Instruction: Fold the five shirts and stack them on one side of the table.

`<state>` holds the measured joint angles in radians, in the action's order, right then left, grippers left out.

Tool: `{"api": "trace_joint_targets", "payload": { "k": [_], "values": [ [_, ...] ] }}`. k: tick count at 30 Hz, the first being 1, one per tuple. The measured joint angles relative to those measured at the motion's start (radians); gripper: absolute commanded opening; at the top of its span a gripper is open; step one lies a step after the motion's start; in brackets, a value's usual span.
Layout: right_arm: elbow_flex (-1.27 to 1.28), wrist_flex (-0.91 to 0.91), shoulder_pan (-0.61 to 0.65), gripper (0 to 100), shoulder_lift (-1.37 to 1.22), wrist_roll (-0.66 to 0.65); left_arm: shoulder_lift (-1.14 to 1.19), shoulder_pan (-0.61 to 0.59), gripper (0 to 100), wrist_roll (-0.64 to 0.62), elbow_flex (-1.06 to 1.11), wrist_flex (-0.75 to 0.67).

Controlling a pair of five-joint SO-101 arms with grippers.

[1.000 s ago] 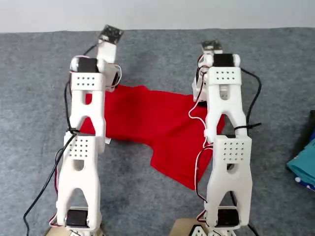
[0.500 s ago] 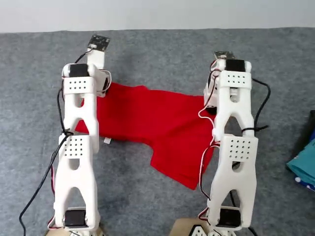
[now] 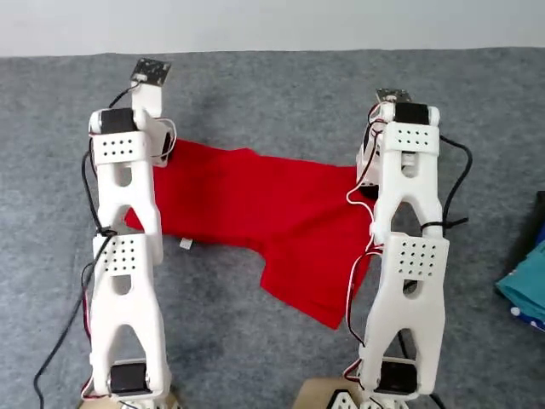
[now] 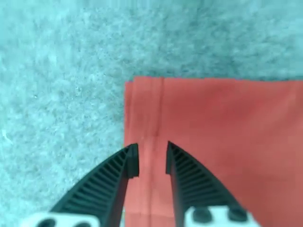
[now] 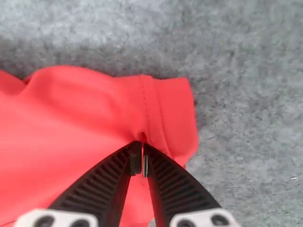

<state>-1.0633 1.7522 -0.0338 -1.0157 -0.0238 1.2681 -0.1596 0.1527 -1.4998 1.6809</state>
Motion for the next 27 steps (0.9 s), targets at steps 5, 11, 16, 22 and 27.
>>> {"api": "trace_joint_targets", "payload": {
  "k": [5,11,16,22,27],
  "values": [
    [0.000,0.000,0.068,1.5,0.081,0.000,-0.017,0.054,10,0.000,-0.121,0.044],
    [0.000,0.002,0.110,1.5,0.170,0.000,-0.089,0.071,10,0.000,-0.123,0.046],
    [0.052,0.002,0.121,1.5,0.258,0.000,-0.158,0.060,10,0.000,-0.123,0.048],
    [0.282,0.002,0.121,1.5,0.448,0.000,-0.264,0.064,10,0.000,-0.123,0.049],
    [0.427,0.002,0.107,1.5,0.654,0.000,-0.381,0.104,10,0.000,-0.068,0.051]
  ]
}}
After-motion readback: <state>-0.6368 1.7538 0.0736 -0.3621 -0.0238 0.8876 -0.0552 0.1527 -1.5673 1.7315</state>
